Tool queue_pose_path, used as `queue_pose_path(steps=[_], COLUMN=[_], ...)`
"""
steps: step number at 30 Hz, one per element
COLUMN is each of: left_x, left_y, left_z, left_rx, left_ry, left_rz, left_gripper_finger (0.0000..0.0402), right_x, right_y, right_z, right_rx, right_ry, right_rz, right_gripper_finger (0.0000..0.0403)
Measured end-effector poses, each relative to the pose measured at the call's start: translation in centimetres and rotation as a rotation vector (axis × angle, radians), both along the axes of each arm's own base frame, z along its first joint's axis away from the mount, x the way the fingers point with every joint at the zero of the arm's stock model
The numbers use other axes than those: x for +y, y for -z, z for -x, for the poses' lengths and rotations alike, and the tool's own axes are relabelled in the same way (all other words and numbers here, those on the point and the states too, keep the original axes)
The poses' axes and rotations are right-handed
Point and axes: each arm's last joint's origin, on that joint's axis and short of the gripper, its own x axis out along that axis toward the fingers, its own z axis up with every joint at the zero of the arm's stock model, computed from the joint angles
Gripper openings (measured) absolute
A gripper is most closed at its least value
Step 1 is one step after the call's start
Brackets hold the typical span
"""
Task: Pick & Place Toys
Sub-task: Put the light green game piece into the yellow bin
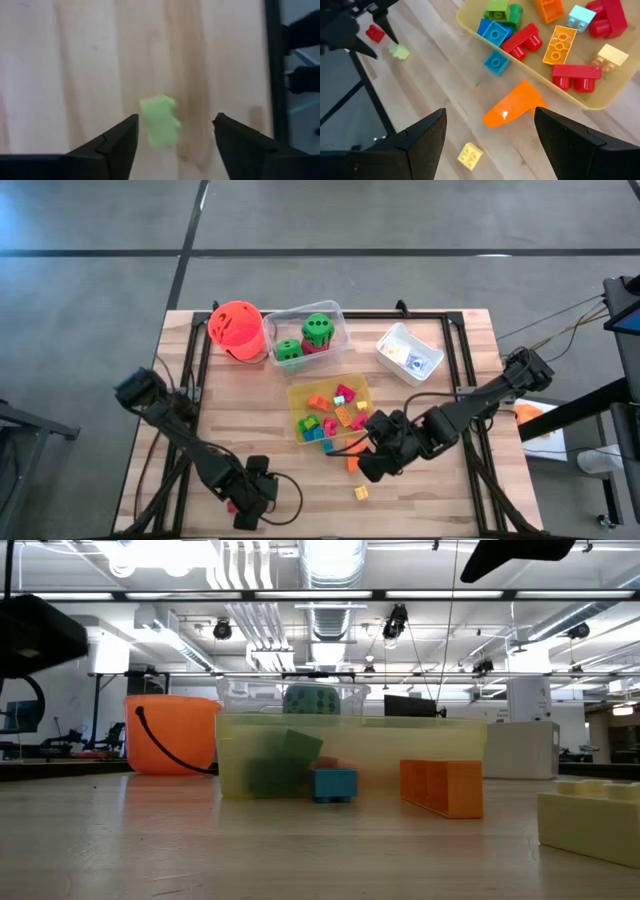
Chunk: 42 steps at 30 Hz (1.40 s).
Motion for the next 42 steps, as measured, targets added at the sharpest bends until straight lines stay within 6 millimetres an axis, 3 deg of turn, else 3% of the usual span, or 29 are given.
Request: queue_pose_path(steps=[5,28,32,38,42], left_x=[-0.1,-0.2,-0.2,-0.5,-0.7], left_y=[0.8,2.4,2.4,2.2,2.1], left_z=[-0.3,-0.4,-0.5,-0.7,-0.9], left_rx=[0.000,0.043,0.039,0.008,-0.013], left_ry=[-0.020,-0.028,-0.034,-0.033,-0.033], left_rz=[-0.027,-0.051,-0.047,-0.017,0.004], left_gripper_finger=[0.0218,0.0211,0.0175,0.0085,0.0076], right_x=[0.1,0.0,0.0,0.0,0.0], right_y=[0.1,0.1,0.1,0.1,0.1], right_z=[0.1,0.1,0.1,0.0,0.0], right_rx=[-0.004,-0.003,-0.004,-0.006,-0.005], right_ry=[0.032,0.039,0.042,0.042,0.039], right_rz=[-0.009,-0.010,-0.013,-0.014,-0.012], right_gripper_finger=[0.0297,0.0297,0.0297,0.0297,0.0297])
